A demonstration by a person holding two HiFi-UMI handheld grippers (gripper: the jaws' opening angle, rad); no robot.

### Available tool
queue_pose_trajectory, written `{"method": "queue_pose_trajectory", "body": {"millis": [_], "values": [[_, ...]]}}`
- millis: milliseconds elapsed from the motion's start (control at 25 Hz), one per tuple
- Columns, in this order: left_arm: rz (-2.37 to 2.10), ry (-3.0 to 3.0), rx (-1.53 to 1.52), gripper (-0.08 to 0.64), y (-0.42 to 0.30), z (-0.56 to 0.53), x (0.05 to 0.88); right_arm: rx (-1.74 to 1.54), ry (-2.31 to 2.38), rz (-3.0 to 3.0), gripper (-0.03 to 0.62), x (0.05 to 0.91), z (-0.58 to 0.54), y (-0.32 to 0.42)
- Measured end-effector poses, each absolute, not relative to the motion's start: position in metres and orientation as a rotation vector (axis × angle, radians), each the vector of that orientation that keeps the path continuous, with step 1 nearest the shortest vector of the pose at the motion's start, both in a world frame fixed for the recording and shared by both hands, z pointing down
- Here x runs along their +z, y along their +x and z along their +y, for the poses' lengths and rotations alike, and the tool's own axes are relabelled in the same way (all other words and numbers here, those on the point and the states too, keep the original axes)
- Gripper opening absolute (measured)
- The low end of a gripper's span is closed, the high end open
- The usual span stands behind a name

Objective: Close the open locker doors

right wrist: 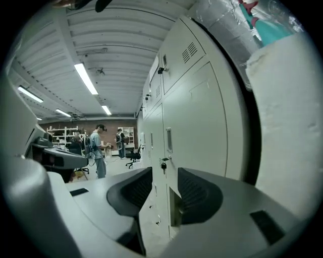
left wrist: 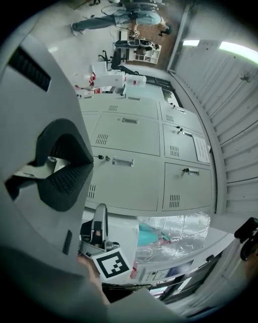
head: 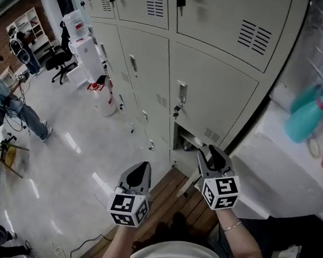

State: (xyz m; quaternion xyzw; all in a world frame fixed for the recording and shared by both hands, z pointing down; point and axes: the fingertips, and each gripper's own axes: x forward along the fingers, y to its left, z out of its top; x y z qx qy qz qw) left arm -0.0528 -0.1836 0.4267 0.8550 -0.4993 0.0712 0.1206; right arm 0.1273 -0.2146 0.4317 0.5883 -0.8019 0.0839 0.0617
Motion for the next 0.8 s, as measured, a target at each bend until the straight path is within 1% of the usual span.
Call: {"method": "queue_pose_trajectory", "body": {"millis": [400,800], "values": [[-1.357,2.563,0.271,0.018,-0.021,-0.175,0.443,0.475,1.803,-2.249,0.144,0.526,-0.156,0.146],[-1.333,2.548,0.322,0.018,-0.022,-0.170,0.461,0.632,1.754,-2.143,0.133,0.597,-0.136,0.138]]}}
